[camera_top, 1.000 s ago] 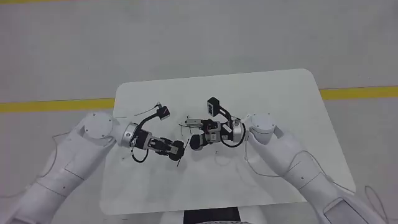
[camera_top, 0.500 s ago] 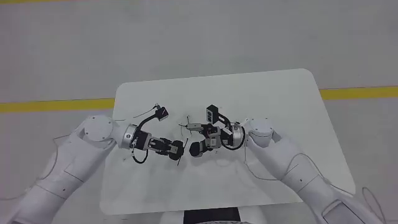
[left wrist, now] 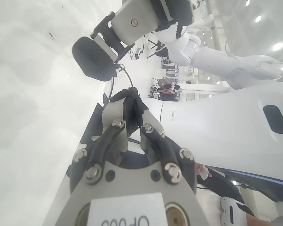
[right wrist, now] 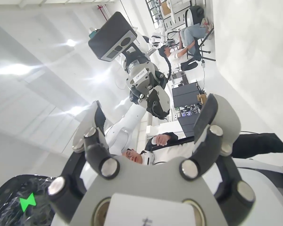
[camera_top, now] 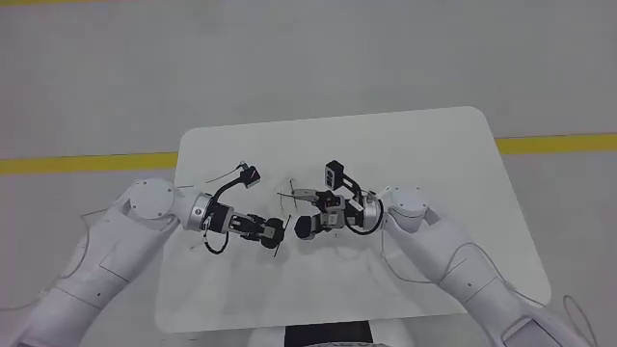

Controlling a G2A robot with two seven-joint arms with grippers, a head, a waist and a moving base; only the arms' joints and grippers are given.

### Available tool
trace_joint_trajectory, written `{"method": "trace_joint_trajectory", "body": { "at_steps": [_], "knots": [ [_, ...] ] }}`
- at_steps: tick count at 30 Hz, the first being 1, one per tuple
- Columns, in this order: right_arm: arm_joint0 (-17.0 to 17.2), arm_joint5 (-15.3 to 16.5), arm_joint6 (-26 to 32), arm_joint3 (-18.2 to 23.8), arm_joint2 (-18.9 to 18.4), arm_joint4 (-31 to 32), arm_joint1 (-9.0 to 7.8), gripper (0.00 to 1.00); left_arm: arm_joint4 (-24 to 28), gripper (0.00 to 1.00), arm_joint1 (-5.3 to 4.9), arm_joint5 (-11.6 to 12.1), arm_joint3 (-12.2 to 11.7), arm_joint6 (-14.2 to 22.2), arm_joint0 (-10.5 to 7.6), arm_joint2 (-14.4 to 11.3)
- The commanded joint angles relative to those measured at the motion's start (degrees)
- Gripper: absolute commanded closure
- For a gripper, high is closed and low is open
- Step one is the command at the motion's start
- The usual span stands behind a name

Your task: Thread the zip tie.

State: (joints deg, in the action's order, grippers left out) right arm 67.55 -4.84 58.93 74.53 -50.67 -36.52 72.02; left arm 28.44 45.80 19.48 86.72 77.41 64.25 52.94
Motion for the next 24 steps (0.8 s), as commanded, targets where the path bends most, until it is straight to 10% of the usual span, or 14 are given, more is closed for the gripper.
{"method": "trace_joint_trajectory", "body": {
  "at_steps": [1,24],
  "knots": [
    [0.16,0.19,0.49,0.23,-0.07,0.18,-0.08,0.54,0.0,1.0,0.0,0.0,0.0,0.0,0.0,0.0],
    [0.28,3.1,-0.83,-0.13,0.69,1.69,0.2,0.85,0.0,1.0,0.0,0.0,0.0,0.0,0.0,0.0]
  ]
}}
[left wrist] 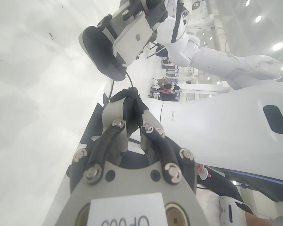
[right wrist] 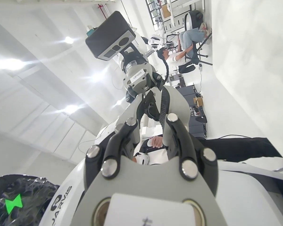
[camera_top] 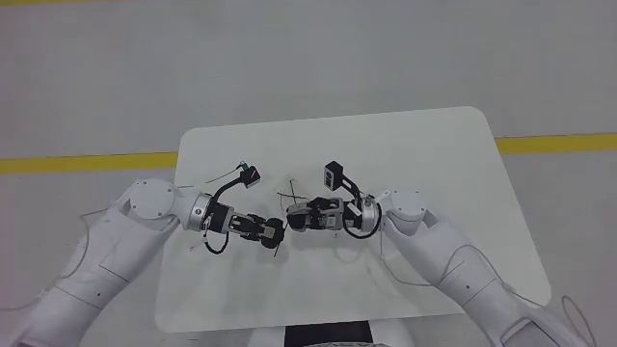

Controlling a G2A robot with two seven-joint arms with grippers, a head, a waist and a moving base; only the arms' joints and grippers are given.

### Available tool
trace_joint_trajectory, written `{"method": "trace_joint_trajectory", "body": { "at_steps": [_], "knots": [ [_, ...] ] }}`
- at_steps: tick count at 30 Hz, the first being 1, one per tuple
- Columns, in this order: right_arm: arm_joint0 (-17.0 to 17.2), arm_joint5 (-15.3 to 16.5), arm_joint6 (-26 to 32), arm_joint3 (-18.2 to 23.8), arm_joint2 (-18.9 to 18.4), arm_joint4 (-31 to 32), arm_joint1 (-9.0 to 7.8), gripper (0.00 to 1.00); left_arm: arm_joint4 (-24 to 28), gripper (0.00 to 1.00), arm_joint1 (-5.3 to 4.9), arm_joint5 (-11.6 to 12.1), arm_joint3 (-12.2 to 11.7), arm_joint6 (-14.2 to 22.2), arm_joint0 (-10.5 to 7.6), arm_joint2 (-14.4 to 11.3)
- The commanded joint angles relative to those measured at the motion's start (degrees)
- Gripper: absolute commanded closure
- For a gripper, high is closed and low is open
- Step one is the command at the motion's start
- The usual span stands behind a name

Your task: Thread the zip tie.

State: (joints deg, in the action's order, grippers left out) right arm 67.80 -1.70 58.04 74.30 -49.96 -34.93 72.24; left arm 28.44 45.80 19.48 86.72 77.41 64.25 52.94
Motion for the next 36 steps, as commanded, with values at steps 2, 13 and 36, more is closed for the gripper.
{"method": "trace_joint_trajectory", "body": {
  "at_steps": [2,13,36],
  "knots": [
    [0.15,-0.09,0.07,0.34,-0.07,0.28,-0.07,0.84,0.0,1.0,0.0,0.0,0.0,0.0,0.0,0.0],
    [0.67,-0.41,0.39,1.66,-0.47,0.9,-0.32,0.81,0.0,1.0,0.0,0.0,0.0,0.0,0.0,0.0],
    [0.73,-0.44,0.41,2.16,-0.24,1.11,-0.35,1.0,0.0,1.0,0.0,0.0,0.0,0.0,0.0,0.0]
  ]
}}
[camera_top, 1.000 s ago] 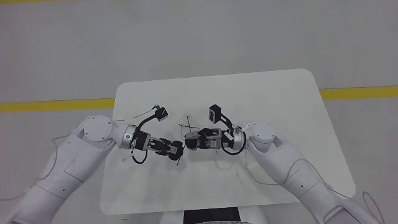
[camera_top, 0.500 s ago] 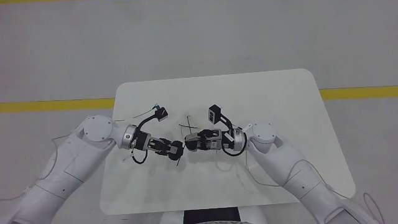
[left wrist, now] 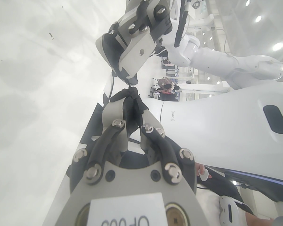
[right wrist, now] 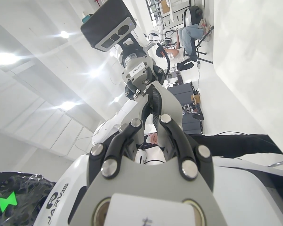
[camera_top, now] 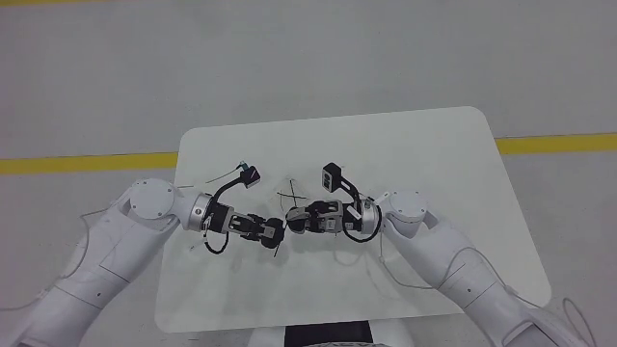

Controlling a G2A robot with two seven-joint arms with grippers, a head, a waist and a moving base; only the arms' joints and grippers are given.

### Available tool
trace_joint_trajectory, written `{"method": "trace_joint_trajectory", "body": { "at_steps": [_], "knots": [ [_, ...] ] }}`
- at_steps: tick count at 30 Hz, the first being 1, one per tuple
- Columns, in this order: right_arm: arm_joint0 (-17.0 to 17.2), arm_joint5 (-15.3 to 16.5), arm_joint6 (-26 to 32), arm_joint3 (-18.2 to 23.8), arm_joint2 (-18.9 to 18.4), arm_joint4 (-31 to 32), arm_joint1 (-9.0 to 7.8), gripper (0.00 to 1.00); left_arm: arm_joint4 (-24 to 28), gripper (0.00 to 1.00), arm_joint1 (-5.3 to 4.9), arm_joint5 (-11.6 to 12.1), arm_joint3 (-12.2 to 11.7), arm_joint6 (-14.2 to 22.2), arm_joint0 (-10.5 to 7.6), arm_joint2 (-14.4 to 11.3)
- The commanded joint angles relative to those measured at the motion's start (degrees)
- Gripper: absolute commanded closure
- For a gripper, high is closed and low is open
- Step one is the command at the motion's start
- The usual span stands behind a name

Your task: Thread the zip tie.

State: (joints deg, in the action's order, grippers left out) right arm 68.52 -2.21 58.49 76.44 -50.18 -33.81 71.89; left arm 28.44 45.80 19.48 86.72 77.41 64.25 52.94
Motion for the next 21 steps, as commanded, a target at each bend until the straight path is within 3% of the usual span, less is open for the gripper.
{"method": "trace_joint_trajectory", "body": {
  "at_steps": [1,2,3,4,5,14,21],
  "knots": [
    [0.07,0.21,-0.14,0.06,-0.09,-0.03,-0.01,1.0,0.0,1.0,0.0,0.0,0.0,0.0,0.0,0.0],
    [0.14,0.32,-0.3,0.07,-0.18,-0.07,-0.03,1.0,0.0,1.0,0.0,0.0,0.0,0.0,0.0,0.0],
    [0.23,0.44,-0.53,0.1,-0.32,-0.15,-0.05,1.0,0.0,0.72,0.0,0.0,0.0,0.0,0.0,0.0],
    [0.38,0.61,-0.82,0.17,-0.52,-0.24,-0.08,1.0,0.0,0.52,0.0,0.0,0.0,0.0,0.0,0.0],
    [0.48,0.7,-1.04,0.21,-0.68,-0.26,-0.12,1.0,0.0,0.0,0.0,0.0,0.0,0.0,0.0,0.0],
    [1.47,0.8,-2.11,0.97,-2.59,0.44,-0.71,1.0,0.0,0.0,0.0,0.0,0.0,0.0,0.0,0.0],
    [2.79,1.42,-5.27,2.0,-4.7,1.23,-1.24,1.0,0.04,0.0,-0.44,0.0,-0.57,-3.61,1.61,1.59]
  ]
}}
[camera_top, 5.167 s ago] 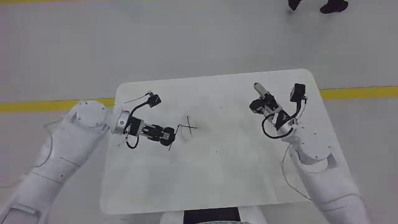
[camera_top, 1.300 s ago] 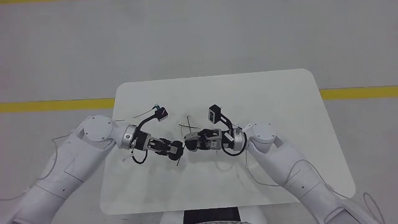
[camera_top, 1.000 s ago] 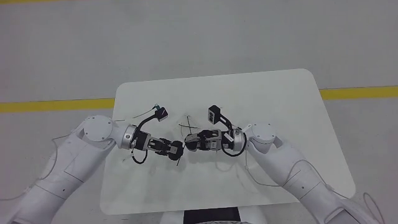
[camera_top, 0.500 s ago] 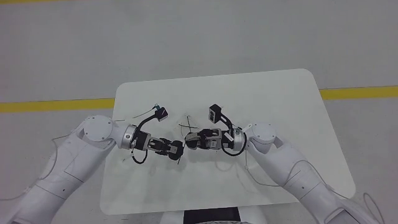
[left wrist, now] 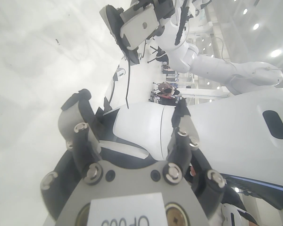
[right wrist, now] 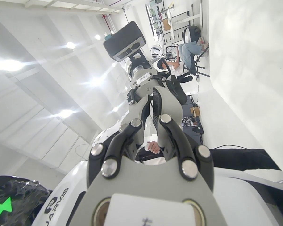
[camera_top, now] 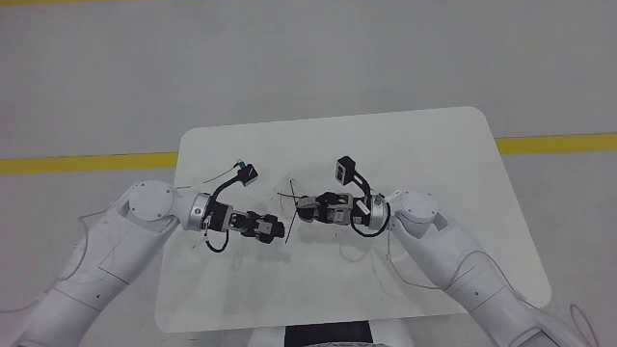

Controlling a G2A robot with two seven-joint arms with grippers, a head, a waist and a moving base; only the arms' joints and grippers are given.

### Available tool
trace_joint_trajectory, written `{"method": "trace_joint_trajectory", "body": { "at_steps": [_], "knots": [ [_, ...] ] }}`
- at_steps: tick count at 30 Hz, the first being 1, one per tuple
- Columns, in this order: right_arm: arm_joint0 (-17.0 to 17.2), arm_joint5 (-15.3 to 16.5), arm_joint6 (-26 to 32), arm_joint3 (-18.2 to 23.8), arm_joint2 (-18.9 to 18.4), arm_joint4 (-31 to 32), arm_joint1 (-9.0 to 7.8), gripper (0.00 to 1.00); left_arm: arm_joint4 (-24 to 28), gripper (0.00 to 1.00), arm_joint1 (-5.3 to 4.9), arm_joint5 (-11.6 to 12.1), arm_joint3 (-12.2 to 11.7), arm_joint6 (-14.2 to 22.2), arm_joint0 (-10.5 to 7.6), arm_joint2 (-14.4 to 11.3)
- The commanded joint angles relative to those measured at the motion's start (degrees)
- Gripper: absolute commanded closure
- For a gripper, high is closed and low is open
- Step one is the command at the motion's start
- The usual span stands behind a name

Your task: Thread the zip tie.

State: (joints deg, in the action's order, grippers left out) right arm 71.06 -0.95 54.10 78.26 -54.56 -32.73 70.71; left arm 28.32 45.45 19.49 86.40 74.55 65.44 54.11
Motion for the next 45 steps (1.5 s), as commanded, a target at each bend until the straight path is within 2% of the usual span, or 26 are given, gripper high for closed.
{"method": "trace_joint_trajectory", "body": {
  "at_steps": [1,11,14,21,27,33,42,45],
  "knots": [
    [0.45,0.37,-1.61,0.48,-0.55,0.37,-0.1,1.0,-0.5,0.0,-0.18,-0.01,-0.65,-1.92,0.7,0.8],
    [0.67,0.45,-2.63,0.77,-0.48,0.81,-0.09,1.0,-1.09,0.0,-0.23,-0.01,-0.75,-2.34,0.75,0.9],
    [1.4,0.9,-5.95,1.37,-0.81,3.29,-0.24,1.0,-6.33,0.0,-0.16,-0.01,-0.39,-7.52,1.14,0.67],
    [5.12,3.39,-10.58,3.77,-4.21,5.52,-1.15,1.0,-11.5,0.0,0.07,-0.01,2.15,-11.87,1.43,0.48],
    [7.15,3.57,-11.81,5.72,-5.86,6.91,-1.68,1.0,-11.81,0.0,0.61,-0.01,2.39,-13.32,0.88,-0.33],
    [7.64,3.58,-12.85,6.84,-6.34,8.24,-1.86,1.0,-11.57,0.0,1.0,-0.01,2.38,-14.82,0.99,0.0],
    [7.63,3.66,-13.48,6.89,-6.43,8.71,-1.87,1.0,-11.57,0.0,1.0,-0.01,2.38,-14.82,0.99,0.0],
    [8.61,6.09,-18.25,7.41,-6.31,8.44,-1.54,1.0,-12.29,0.0,1.2,-0.01,1.79,-18.63,1.91,-0.2]
  ]
}}
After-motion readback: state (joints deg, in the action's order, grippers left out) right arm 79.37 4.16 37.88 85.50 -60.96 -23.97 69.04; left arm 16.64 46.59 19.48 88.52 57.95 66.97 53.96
